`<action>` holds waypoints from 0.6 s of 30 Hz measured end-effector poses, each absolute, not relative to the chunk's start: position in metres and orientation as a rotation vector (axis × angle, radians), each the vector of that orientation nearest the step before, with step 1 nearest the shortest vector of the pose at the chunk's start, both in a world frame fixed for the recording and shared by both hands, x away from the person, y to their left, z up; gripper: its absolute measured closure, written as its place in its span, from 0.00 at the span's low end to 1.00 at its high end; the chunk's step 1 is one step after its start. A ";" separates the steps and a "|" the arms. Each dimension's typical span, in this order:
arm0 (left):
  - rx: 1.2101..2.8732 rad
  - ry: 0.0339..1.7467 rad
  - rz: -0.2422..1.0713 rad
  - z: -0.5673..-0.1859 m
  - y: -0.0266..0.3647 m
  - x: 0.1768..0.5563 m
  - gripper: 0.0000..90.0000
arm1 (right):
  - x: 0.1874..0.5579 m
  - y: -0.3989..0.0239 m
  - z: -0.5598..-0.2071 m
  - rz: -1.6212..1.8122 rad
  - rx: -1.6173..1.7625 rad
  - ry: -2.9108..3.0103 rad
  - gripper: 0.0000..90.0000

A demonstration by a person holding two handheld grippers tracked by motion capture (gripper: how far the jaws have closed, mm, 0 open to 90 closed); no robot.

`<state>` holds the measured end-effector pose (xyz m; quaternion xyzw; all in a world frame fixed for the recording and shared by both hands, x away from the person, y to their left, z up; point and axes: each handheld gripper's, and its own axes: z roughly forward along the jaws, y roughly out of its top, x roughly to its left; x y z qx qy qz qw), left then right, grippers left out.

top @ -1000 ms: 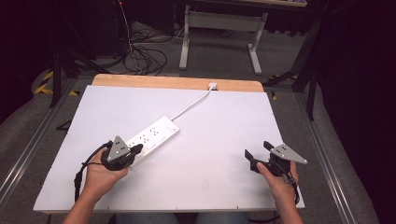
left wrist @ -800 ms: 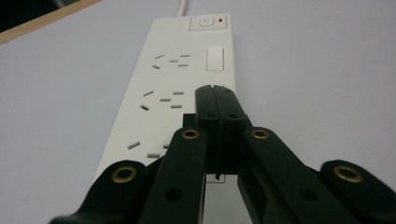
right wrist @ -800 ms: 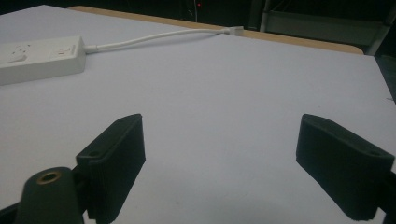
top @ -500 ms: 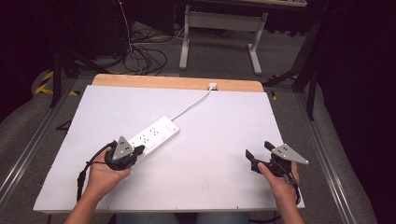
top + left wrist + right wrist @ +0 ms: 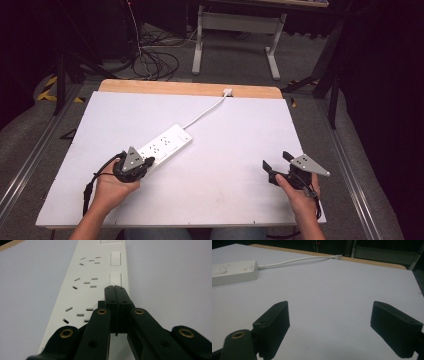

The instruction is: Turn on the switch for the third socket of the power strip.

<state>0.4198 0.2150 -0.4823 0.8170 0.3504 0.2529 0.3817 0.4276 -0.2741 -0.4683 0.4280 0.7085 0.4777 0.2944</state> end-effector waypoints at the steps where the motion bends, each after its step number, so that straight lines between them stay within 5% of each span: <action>1: 2.086 0.894 0.645 -0.482 0.215 0.420 1.00 | 0.427 -0.274 -0.468 1.271 1.140 1.885 0.18; 18: 2.071 0.901 0.637 -0.486 0.215 0.420 1.00 | 0.427 -0.273 -0.468 1.273 1.140 1.890 0.18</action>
